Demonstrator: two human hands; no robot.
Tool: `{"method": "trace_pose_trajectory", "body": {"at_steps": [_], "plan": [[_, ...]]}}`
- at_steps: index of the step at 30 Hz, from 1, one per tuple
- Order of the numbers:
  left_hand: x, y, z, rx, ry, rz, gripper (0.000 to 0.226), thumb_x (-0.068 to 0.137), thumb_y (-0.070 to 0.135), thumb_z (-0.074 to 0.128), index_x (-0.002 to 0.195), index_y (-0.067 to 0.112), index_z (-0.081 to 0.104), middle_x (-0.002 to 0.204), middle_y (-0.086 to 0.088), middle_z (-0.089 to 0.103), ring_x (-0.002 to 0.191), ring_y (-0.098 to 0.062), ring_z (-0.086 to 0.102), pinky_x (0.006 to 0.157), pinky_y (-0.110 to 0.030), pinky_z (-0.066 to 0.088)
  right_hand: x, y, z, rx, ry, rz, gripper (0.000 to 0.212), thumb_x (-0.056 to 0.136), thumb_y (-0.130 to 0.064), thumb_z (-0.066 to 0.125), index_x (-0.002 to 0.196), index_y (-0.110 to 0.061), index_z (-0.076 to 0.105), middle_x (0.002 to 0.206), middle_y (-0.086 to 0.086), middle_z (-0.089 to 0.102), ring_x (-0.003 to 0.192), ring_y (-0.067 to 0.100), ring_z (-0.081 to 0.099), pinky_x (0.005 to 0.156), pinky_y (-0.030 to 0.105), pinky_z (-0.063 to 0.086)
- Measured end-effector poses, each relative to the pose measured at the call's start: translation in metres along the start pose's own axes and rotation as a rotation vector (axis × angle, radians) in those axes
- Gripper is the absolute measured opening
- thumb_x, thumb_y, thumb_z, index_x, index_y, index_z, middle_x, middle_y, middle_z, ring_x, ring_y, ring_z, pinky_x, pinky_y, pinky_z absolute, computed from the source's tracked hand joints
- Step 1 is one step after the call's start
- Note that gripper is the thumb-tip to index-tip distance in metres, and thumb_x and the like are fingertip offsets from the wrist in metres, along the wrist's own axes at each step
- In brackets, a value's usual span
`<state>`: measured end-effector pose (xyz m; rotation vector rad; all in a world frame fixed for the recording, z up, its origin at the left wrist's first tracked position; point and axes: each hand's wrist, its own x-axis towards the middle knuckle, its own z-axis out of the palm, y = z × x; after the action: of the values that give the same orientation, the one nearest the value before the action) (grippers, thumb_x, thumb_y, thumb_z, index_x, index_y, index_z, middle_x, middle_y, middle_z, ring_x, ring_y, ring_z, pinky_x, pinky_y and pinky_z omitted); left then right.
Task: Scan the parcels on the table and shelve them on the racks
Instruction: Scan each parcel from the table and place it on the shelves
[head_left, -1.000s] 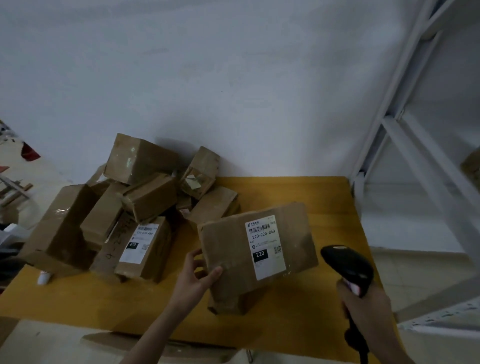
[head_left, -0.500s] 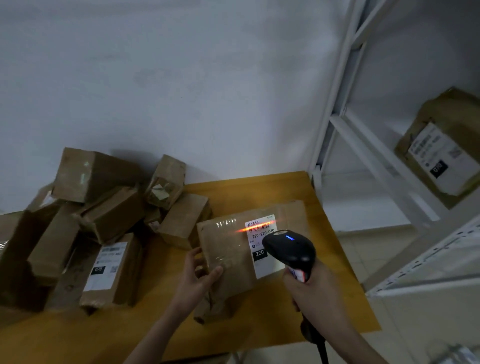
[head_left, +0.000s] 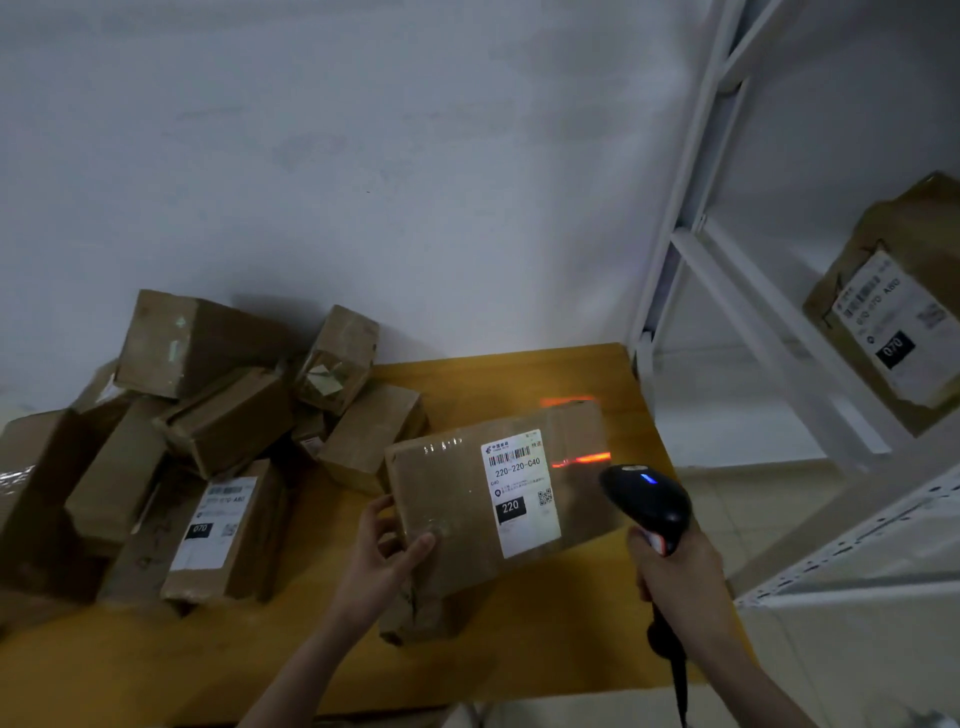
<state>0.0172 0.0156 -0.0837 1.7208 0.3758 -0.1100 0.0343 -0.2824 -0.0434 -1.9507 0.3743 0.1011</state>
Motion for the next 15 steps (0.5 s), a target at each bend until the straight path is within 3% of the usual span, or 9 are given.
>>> {"method": "trace_pose_trajectory", "body": {"at_steps": [2, 5, 8, 10, 15], "plan": [[-0.008, 0.002, -0.003, -0.011, 0.036, -0.021, 0.066, 0.078, 0.034, 0.074, 0.131, 0.033, 0.035, 0.119, 0.002, 0.056, 0.107, -0.014, 0.059, 0.068, -0.025, 0.057, 0.029, 0.031, -0.004, -0.056, 0.022, 0.089, 0.009, 0.087, -0.001, 0.058, 0.083, 0.007, 0.055, 0.055, 0.017, 0.051, 0.048, 0.024, 0.048, 0.048, 0.028, 0.040], [-0.027, 0.008, -0.006, -0.015, 0.076, -0.043, 0.093, 0.052, 0.069, 0.078, 0.129, 0.038, 0.037, 0.119, 0.007, 0.056, 0.106, -0.014, 0.060, 0.070, -0.026, 0.057, 0.069, 0.076, 0.001, -0.165, -0.104, 0.198, 0.014, 0.090, -0.004, 0.057, 0.080, 0.007, 0.056, 0.052, 0.015, 0.048, 0.046, 0.023, 0.045, 0.050, 0.031, 0.035], [-0.044, 0.008, -0.005, -0.026, 0.125, -0.067, 0.092, 0.043, 0.074, 0.077, 0.122, 0.045, 0.040, 0.118, 0.008, 0.057, 0.103, -0.015, 0.063, 0.070, -0.028, 0.058, 0.103, 0.110, 0.017, -0.277, -0.228, 0.207, 0.017, 0.092, -0.005, 0.057, 0.076, 0.000, 0.055, 0.054, 0.012, 0.047, 0.046, 0.021, 0.042, 0.051, 0.033, 0.034], [-0.054, 0.006, -0.004, -0.035, 0.145, -0.078, 0.087, 0.047, 0.071, 0.078, 0.122, 0.047, 0.041, 0.120, 0.007, 0.058, 0.102, -0.017, 0.065, 0.072, -0.030, 0.059, 0.117, 0.120, 0.028, -0.299, -0.278, 0.187, 0.004, 0.093, -0.008, 0.057, 0.089, -0.005, 0.057, 0.060, 0.012, 0.049, 0.049, 0.023, 0.044, 0.051, 0.032, 0.034], [-0.080, 0.008, 0.000, -0.018, 0.201, -0.117, 0.095, 0.045, 0.075, 0.077, 0.126, 0.044, 0.039, 0.120, 0.007, 0.058, 0.103, -0.015, 0.064, 0.077, -0.031, 0.059, 0.129, 0.136, 0.040, -0.295, -0.366, 0.185, 0.035, 0.096, -0.023, 0.055, 0.128, -0.011, 0.049, 0.088, 0.012, 0.060, 0.069, 0.026, 0.056, 0.052, 0.030, 0.039]]}}
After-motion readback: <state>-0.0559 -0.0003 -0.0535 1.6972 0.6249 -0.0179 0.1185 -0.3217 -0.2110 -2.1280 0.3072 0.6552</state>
